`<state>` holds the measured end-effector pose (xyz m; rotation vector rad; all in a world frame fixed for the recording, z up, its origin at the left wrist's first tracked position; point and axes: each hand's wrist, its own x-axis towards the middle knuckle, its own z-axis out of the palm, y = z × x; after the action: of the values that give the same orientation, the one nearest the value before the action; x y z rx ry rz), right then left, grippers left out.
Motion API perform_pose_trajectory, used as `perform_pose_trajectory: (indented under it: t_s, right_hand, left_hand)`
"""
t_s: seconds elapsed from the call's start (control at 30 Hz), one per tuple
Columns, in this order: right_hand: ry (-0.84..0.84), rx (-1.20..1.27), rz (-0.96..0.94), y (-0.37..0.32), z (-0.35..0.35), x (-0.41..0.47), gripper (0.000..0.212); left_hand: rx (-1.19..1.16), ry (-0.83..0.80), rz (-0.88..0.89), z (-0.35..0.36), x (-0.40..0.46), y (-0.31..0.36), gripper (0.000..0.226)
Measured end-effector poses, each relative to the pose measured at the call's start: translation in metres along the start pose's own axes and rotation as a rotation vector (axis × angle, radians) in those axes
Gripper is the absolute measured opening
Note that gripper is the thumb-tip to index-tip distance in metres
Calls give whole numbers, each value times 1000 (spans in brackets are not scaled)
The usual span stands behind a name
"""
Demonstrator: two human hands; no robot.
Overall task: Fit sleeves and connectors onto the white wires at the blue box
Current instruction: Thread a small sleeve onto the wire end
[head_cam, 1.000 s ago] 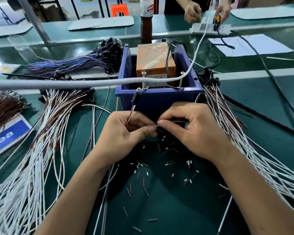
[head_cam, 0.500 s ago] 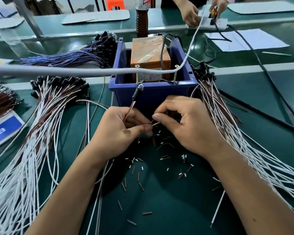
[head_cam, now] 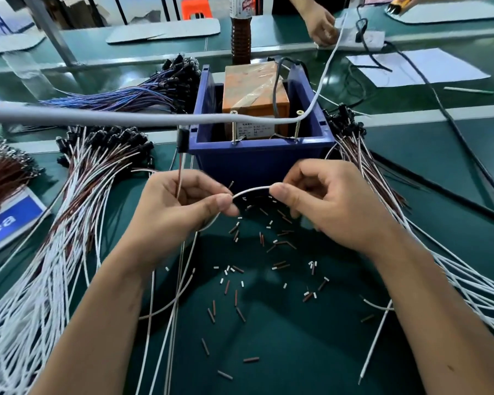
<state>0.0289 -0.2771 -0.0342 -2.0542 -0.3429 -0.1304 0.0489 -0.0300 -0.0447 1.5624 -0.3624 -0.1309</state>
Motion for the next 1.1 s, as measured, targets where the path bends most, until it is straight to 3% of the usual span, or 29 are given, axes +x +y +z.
perform_pose_trajectory:
  t_s: [0.17,0.33,0.67,0.83,0.97,1.1]
  right_hand:
    - [-98,86,-19,6,-25,-1,15]
    - [-192,-27,-37,5,-15,2,9]
    - [-99,-147,-122,4,7,2,7]
    - [-144,-17,-34,8,-2,2,5]
    - [-11,108,66,14,-21,4,13]
    - [15,216,56,11,-25,2,17]
  left_hand:
    - [-140,-27,-19,-5,-1,5,11]
    - [-152,-227,-77,1,-3,10,6]
    - [-11,-253,-272,10,-1,3,7]
    - [-51,-234,-244,10,0,4,10]
    - [-150,-143,-205,4,0,5,15]
    - [-189,-247,-216,1,-2,6,8]
